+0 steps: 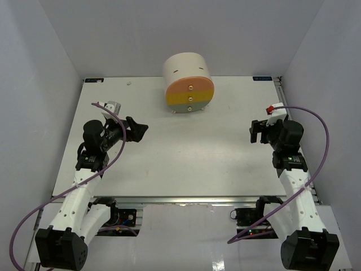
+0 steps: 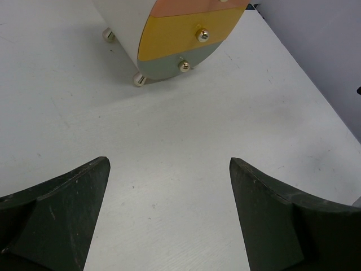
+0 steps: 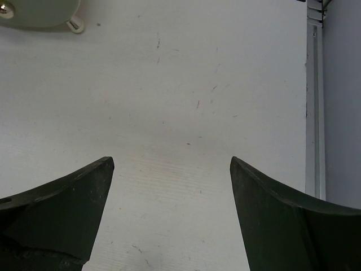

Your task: Organize the makeup

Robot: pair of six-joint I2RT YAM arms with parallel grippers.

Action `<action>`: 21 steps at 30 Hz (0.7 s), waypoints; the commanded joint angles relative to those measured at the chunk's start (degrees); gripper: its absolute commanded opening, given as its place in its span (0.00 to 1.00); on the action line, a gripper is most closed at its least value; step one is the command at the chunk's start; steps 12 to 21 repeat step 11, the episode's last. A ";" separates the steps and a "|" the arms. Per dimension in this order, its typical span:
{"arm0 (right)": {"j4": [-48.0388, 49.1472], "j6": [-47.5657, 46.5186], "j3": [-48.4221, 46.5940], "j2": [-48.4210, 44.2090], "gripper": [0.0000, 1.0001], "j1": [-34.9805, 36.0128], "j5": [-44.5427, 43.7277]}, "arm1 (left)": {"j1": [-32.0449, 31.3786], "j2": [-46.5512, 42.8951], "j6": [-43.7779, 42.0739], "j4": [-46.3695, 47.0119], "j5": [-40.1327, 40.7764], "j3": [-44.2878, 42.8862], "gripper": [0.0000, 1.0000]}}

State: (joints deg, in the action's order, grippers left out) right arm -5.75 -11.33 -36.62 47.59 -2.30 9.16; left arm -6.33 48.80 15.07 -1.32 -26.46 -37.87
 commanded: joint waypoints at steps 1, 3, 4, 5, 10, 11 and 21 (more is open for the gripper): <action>4.59 2.96 1.19 -2.22 0.90 -1.01 -0.63 | 0.09 -0.75 -0.48 -0.26 -0.44 0.43 0.98; 5.12 3.58 1.46 -2.75 0.90 -1.30 -1.33 | 0.09 -0.63 -0.57 -0.34 -0.27 0.51 0.98; 5.13 3.80 1.67 -2.90 0.90 -1.44 -1.75 | 0.09 -0.56 -0.57 -0.35 -0.26 0.51 0.98; 5.09 3.85 1.94 -3.07 0.90 -1.57 -2.00 | 0.09 -0.54 -0.57 -0.35 -0.22 0.60 0.98; 7.04 5.22 2.64 -3.19 0.90 -2.15 -2.49 | 0.00 -0.41 -0.70 -0.52 0.18 0.69 0.98; 7.15 6.19 2.53 -3.04 0.90 -2.27 -2.99 | 0.00 -0.37 -0.74 -0.52 0.26 0.69 0.98; 7.15 6.19 2.53 -3.04 0.90 -2.27 -2.99 | 0.00 -0.37 -0.74 -0.52 0.26 0.69 0.98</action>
